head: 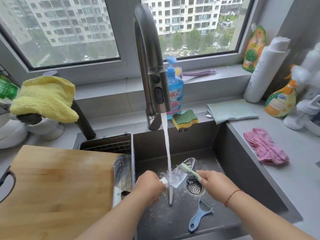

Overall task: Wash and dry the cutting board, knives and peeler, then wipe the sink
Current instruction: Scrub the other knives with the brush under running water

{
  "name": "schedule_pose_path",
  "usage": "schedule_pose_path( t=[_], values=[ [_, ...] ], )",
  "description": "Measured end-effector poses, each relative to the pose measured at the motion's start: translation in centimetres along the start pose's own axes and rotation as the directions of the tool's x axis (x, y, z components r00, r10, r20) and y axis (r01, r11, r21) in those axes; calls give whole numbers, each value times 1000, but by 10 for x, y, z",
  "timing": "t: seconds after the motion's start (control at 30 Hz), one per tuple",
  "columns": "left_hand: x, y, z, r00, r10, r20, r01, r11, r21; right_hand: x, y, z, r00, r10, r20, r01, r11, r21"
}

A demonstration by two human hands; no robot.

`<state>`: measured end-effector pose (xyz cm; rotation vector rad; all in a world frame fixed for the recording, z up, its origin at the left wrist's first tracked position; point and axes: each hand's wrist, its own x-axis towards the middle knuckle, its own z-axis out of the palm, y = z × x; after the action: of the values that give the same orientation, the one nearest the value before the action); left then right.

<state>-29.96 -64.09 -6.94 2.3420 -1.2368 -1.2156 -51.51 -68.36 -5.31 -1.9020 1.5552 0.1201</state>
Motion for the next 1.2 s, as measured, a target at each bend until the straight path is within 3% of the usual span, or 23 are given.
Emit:
schedule_pose_path(
  t=[0.1, 0.3, 0.43, 0.53, 0.73, 0.8, 0.9, 1.0, 1.07, 1.2],
  values=[
    [0, 1, -1, 1000, 3, -16, -2, 1000, 24, -16, -13, 8, 996, -54, 70, 49, 996, 68],
    [-6, 8, 1, 1000, 2, -5, -2, 999, 33, 0, 9, -7, 998, 54, -45, -55, 998, -32],
    [-9, 13, 3, 1000, 11, -19, -10, 1000, 20, -11, -6, -3, 996, -49, 79, 37, 987, 154],
    [-11, 16, 2, 999, 27, -34, -26, 1000, 13, -10, -10, 0, 997, -59, 56, 48, 981, 187],
    [-17, 16, 0, 999, 41, 3, -41, 999, 20, 21, 23, -16, 991, 105, -80, -92, 985, 147],
    [-22, 13, 3, 999, 34, 43, -31, 997, -67, 26, 33, -18, 983, 150, -105, -134, 980, 147],
    [-27, 13, 7, 986, -21, 163, 61, 968, -245, 24, 39, -13, 964, 197, -178, -149, 956, 254],
    [-29, 15, 2, 945, -131, 301, 241, 898, -368, 12, 29, -6, 961, 157, -229, -68, 932, 355],
    [-31, 16, 1, 915, -168, 367, 328, 840, -433, 3, 20, -1, 974, 90, -210, 0, 919, 394],
    [-30, 12, 0, 892, -147, 428, 371, 780, -503, -8, 12, 9, 988, 2, -155, 67, 896, 438]
  ],
)
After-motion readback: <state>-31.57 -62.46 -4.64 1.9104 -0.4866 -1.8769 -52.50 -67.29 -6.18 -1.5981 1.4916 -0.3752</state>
